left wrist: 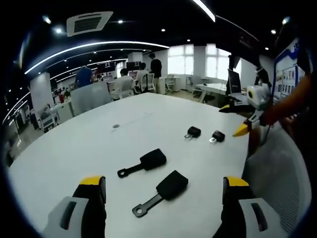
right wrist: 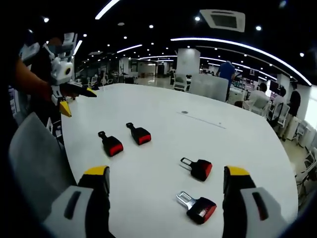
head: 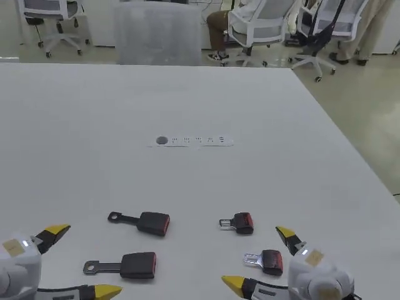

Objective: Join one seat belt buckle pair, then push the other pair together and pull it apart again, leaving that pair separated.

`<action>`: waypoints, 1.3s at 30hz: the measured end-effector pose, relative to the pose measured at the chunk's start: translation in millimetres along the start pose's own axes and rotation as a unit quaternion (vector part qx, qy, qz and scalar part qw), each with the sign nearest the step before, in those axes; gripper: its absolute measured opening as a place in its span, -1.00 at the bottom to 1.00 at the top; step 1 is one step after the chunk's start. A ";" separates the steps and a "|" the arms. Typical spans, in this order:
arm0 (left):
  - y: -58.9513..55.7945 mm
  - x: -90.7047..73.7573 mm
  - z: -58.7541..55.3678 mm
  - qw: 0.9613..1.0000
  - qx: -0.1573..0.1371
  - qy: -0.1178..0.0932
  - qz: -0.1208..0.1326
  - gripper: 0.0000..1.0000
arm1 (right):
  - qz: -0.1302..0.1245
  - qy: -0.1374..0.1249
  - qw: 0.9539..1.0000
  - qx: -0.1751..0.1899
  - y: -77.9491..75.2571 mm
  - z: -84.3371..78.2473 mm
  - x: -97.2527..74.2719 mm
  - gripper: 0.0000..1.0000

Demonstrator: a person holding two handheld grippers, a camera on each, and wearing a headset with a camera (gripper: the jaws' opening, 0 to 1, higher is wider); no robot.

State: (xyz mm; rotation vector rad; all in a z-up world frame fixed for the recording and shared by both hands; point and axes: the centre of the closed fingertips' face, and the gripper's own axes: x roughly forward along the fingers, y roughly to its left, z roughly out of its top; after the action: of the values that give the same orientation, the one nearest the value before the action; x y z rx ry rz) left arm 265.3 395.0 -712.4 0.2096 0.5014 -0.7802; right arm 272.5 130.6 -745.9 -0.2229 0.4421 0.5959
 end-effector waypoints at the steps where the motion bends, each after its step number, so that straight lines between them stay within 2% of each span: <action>1: -0.3 -0.4 -0.4 1.000 -0.002 -0.001 0.000 1.00 | -0.001 -0.001 1.000 -0.001 0.4 0.8 0.0 0.94; 3: 0.1 -1.5 0.7 1.000 -0.009 -0.007 0.001 1.00 | -0.001 -0.007 1.000 -0.003 0.9 2.5 0.0 0.94; 7: 2.6 -3.3 1.9 1.000 -0.017 -0.014 0.004 1.00 | 0.002 0.003 1.000 -0.004 2.6 -2.2 2.0 0.94; 11: 2.2 -2.9 -1.7 1.000 -0.020 -0.013 0.003 1.00 | 0.000 0.008 1.000 -0.002 3.1 -5.4 3.5 0.94; 13: 2.1 -3.0 -3.1 1.000 -0.025 -0.013 0.001 1.00 | -0.007 0.002 1.000 -0.003 2.6 -3.3 2.9 0.94; 24: 2.8 -4.1 -7.3 0.999 -0.045 -0.019 0.007 1.00 | -0.004 0.012 1.000 0.009 8.2 -11.0 2.8 0.92; 29: 2.4 -3.8 -8.0 0.998 -0.056 -0.023 0.007 1.00 | 0.008 0.020 1.000 0.009 13.2 -16.6 1.7 0.91; 39: 1.1 -2.5 -7.6 0.998 -0.061 -0.022 0.006 1.00 | 0.004 0.022 1.000 0.011 11.6 -19.0 3.4 0.91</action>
State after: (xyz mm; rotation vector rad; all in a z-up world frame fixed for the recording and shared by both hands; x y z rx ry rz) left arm 261.8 400.2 -717.7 0.0811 0.5039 -0.7376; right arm 261.9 135.4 -765.2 -0.2130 0.4912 0.5937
